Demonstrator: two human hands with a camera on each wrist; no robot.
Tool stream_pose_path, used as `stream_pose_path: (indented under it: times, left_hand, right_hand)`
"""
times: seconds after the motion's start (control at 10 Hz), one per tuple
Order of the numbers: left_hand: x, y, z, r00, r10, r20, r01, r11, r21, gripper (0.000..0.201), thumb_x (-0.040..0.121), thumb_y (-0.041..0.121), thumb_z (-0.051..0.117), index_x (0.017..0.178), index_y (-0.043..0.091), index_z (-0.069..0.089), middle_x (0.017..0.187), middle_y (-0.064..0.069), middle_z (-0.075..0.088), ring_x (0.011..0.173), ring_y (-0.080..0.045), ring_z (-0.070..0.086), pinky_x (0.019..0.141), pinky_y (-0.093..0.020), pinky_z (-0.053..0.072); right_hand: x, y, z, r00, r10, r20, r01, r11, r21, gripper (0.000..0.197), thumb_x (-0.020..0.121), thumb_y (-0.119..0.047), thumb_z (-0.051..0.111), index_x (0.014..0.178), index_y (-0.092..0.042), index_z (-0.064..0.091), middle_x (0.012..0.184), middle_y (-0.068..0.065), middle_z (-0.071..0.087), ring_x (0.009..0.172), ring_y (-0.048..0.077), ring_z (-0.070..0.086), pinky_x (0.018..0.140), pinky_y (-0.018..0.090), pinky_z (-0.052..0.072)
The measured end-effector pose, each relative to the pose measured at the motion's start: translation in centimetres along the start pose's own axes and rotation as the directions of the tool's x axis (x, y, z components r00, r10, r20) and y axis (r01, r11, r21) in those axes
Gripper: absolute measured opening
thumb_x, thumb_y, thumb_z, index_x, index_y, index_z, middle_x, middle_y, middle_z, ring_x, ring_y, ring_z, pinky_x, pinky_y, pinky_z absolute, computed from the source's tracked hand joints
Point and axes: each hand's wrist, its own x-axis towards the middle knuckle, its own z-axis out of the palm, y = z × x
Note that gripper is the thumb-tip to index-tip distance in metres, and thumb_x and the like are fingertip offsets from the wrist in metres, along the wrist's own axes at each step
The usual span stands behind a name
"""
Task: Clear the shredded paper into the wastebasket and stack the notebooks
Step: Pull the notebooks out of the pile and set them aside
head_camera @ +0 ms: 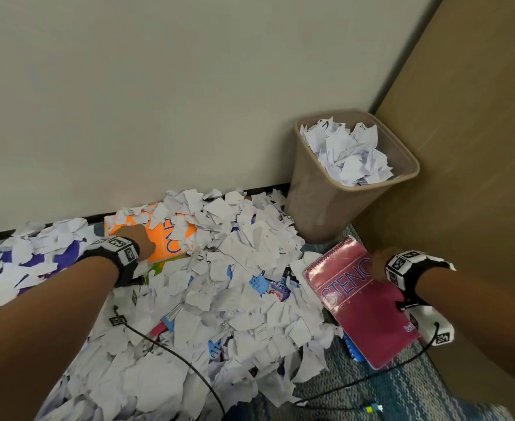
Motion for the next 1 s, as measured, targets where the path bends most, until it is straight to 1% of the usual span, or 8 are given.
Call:
stream_pose_path:
  times: [0.1,0.2,0.3,0.4,0.5,0.7,0.8,1.0]
  left_hand:
    - [0.1,0.2,-0.1,0.997,-0.076,0.032,0.076,0.997,-0.025,0.04,0.09,0.031,0.056,0.119,0.003,0.054,0.1,-0.012,0.058,0.092,-0.029,0.056,0.073,-0.03,0.048]
    - [-3.1,2.4,-1.2,0.998,0.021,0.064,-0.016,0.997,-0.076,0.043,0.093,0.04,0.044,0.114,0.003,0.053,0.1,-0.011,0.053,0.111,-0.021,0.047,0.097,-0.033,0.038]
    - [-10.1,5.7,-4.5,0.992,0.077,0.101,-0.059,0.984,-0.166,0.083,0.092,0.06,0.041,0.143,-0.003,0.026,0.15,-0.015,0.028,0.14,-0.028,0.028,0.109,-0.03,0.022]
    - [-7.9,3.3,-3.3,0.994,-0.062,0.095,0.074,0.99,-0.124,0.054,0.094,-0.021,0.022,0.145,-0.004,0.02,0.153,-0.017,0.024,0.14,-0.029,0.03,0.107,-0.028,0.026]
    - [-4.8,-1.0,-1.7,0.972,-0.231,0.039,0.234,0.94,-0.249,0.091,0.081,0.064,0.058,0.142,0.001,0.035,0.142,-0.019,0.043,0.129,-0.032,0.045,0.1,-0.035,0.04]
    - [-0.8,-4.0,-1.1,0.949,-0.31,-0.053,0.219,0.774,-0.595,0.054,0.087,0.018,0.059,0.134,-0.003,0.042,0.122,-0.024,0.054,0.099,-0.035,0.055,0.071,-0.034,0.04]
    - [-1.1,-4.1,-1.6,0.943,-0.307,-0.127,0.143,0.72,-0.679,0.05,0.088,0.013,0.049,0.135,0.001,0.036,0.128,-0.025,0.049,0.111,-0.04,0.052,0.076,-0.036,0.04]
    - [-3.7,-4.0,-4.3,0.884,-0.234,-0.405,-0.119,0.725,-0.679,0.027,0.079,0.009,0.049,0.105,0.01,0.045,0.089,-0.016,0.056,0.084,-0.039,0.056,0.068,-0.039,0.045]
  right_hand:
    - [-0.6,-0.4,-1.0,0.998,-0.008,-0.057,0.006,0.999,-0.032,0.029,0.088,-0.035,0.059,0.107,-0.013,0.064,0.103,0.006,0.066,0.085,0.024,0.062,0.065,0.026,0.044]
    - [-1.0,-1.8,-2.7,0.99,-0.034,-0.136,0.027,0.998,-0.052,0.03,0.085,-0.034,0.057,0.107,-0.016,0.062,0.103,0.005,0.067,0.088,0.025,0.065,0.066,0.029,0.05]
    - [-1.2,-3.9,-3.8,0.98,-0.105,-0.17,0.094,0.993,-0.075,0.034,0.087,-0.039,0.053,0.111,-0.018,0.062,0.113,0.007,0.064,0.098,0.028,0.064,0.071,0.032,0.05]
    - [-1.2,-6.4,-4.1,0.954,-0.227,-0.198,0.219,0.974,-0.06,0.031,0.084,-0.044,0.051,0.102,-0.02,0.062,0.11,0.007,0.063,0.093,0.027,0.062,0.075,0.032,0.052]
    - [-1.5,-8.7,-4.4,0.939,-0.304,-0.16,0.295,0.953,-0.075,0.022,0.086,-0.042,0.05,0.092,-0.023,0.059,0.1,0.005,0.063,0.084,0.024,0.057,0.076,0.033,0.054]
    - [-1.5,-12.6,-5.7,0.905,-0.38,-0.19,0.372,0.925,-0.077,0.019,0.087,-0.039,0.049,0.085,-0.021,0.055,0.098,0.007,0.064,0.078,0.024,0.056,0.068,0.029,0.048]
    - [-1.6,-14.6,-6.5,0.886,-0.413,-0.209,0.41,0.91,-0.06,0.017,0.087,-0.038,0.05,0.082,-0.022,0.049,0.088,0.003,0.059,0.076,0.024,0.055,0.066,0.028,0.048]
    - [-2.5,-18.8,-7.4,0.859,-0.47,-0.201,0.466,0.882,-0.07,0.017,0.088,-0.039,0.048,0.085,-0.022,0.05,0.086,0.002,0.054,0.077,0.023,0.054,0.07,0.031,0.051]
